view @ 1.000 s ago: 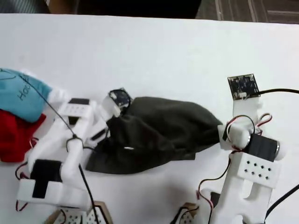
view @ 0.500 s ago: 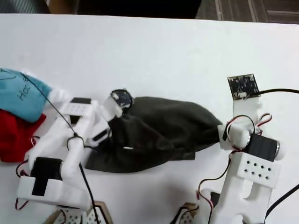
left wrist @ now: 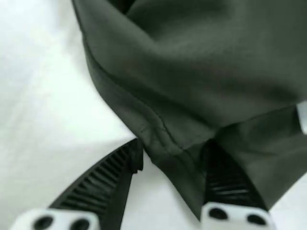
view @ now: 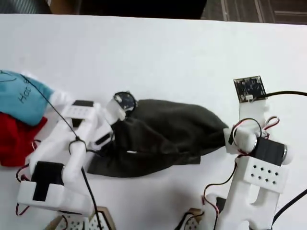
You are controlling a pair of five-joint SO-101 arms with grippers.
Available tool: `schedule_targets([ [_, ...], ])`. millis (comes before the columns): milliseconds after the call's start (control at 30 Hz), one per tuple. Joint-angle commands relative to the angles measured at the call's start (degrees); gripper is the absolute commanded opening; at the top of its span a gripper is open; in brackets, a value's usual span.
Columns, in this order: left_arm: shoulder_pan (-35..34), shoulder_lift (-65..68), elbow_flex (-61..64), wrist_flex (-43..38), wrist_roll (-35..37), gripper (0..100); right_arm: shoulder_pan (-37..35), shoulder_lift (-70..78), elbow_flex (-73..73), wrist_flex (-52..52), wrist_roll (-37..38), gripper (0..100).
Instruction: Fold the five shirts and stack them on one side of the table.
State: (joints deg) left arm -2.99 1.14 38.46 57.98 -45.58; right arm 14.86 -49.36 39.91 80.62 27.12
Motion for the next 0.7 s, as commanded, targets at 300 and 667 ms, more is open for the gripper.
schedule_targets([
  [300,-1.6,0.4,-11.3,9.8,0.6,18,0.2,-1.7,-0.4,-0.1,0.1,2.0],
  [667,-1.5,0.5,-4.4,1.9,0.5,18,0.2,-1.7,-0.4,-0.1,0.1,2.0],
])
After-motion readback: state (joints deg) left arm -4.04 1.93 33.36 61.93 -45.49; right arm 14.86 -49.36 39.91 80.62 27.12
